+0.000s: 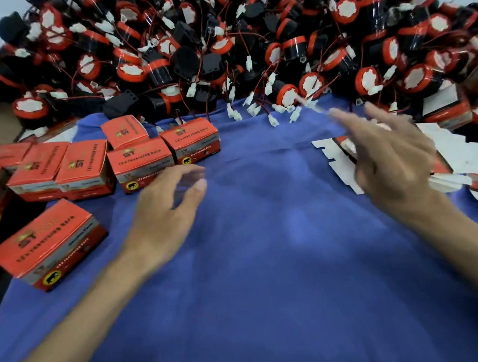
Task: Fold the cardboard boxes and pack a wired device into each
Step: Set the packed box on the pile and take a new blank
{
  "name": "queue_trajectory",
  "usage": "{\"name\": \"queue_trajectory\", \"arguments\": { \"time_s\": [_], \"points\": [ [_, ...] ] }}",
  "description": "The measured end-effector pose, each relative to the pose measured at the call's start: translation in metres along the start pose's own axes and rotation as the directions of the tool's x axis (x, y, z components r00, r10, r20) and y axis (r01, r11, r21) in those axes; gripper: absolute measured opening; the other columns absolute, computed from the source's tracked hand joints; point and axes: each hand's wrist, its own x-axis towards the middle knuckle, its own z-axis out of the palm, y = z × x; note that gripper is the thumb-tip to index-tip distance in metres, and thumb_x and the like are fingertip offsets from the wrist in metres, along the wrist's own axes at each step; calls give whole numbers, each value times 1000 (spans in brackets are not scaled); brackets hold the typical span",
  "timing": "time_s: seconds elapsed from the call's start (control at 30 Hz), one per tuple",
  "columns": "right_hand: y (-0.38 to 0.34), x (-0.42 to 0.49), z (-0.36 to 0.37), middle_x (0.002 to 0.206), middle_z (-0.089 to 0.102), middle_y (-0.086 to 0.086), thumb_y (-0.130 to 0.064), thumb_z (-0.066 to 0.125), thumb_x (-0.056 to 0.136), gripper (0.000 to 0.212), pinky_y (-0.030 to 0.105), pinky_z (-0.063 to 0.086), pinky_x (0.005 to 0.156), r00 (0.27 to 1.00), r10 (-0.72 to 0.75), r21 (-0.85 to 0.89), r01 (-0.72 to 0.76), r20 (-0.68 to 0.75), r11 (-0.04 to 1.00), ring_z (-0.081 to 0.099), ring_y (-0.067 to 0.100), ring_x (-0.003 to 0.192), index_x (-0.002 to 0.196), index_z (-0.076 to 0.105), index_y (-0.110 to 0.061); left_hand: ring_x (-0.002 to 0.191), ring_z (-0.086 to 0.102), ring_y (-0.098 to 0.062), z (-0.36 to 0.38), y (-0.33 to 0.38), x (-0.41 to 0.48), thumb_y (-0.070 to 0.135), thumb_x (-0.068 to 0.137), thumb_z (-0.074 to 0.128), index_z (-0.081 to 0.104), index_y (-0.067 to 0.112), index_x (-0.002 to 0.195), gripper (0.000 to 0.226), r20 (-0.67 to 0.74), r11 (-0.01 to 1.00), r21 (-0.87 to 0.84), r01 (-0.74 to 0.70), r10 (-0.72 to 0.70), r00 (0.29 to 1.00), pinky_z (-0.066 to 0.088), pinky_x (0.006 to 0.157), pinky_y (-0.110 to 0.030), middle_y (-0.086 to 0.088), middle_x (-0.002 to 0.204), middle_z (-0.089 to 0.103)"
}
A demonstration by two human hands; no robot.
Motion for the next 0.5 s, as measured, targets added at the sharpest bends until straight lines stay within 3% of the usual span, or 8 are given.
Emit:
{"name": "queue_trajectory", "arguments": {
  "time_s": [0.03,0.07,0.1,0.17,0.23,0.33,0.4,0.5],
  "points": [
    [-11,5,3,97,72,17,15,55,84,29,32,47,101,997,-75,105,74,5,992,64,21,100,109,67,8,102,66,-13,7,14,-2,49,81,57,62,26,110,37,121,955,-279,103,-71,990,50,87,-19,3,110,70],
    [-24,10,8,109,70,15,10,54,86,27,35,47,101,988,-151,223,139,39,965,63,19,110,111,66,7,97,69,-17,14,25,-1,55,81,59,60,27,111,41,254,841,-490,229,-114,960,54,82,-22,-1,110,72],
    [-37,14,15,115,67,14,6,53,88,27,38,49,99,973,-218,337,179,81,924,63,20,113,113,66,6,94,71,-22,20,30,1,59,80,58,59,25,113,47,346,722,-608,330,-133,929,56,77,-25,-4,109,72],
    [-60,19,29,114,68,13,-4,50,94,25,41,52,93,952,-273,485,177,135,856,66,22,109,112,66,4,90,72,-23,26,36,6,51,86,49,62,19,110,42,369,603,-710,363,-120,922,57,71,-28,-5,103,74],
    [-76,19,39,109,71,14,-18,41,100,36,42,54,90,961,-179,572,27,211,820,69,25,101,110,68,4,88,69,-20,29,32,6,25,98,47,62,19,103,17,188,669,-695,265,-187,964,57,70,-32,-2,95,73],
    [-83,12,47,123,63,15,-18,44,98,35,39,44,99,929,146,541,-320,339,778,62,27,112,117,63,6,93,66,-15,31,12,4,4,100,44,62,24,104,27,31,753,-628,196,-227,973,53,81,-37,7,94,72],
    [-79,10,52,136,52,15,-15,51,94,36,32,34,106,837,381,441,-535,393,721,49,27,124,124,57,3,95,65,-8,30,5,4,5,101,43,62,27,106,30,16,771,-615,166,-198,980,51,85,-31,13,96,72],
    [-76,12,57,130,51,1,-23,54,91,41,19,39,97,614,547,443,-789,569,425,49,18,121,129,53,-6,92,64,0,29,4,3,7,101,44,62,28,105,28,-33,822,-560,102,-145,989,50,79,-19,19,95,72]
  ]
}}
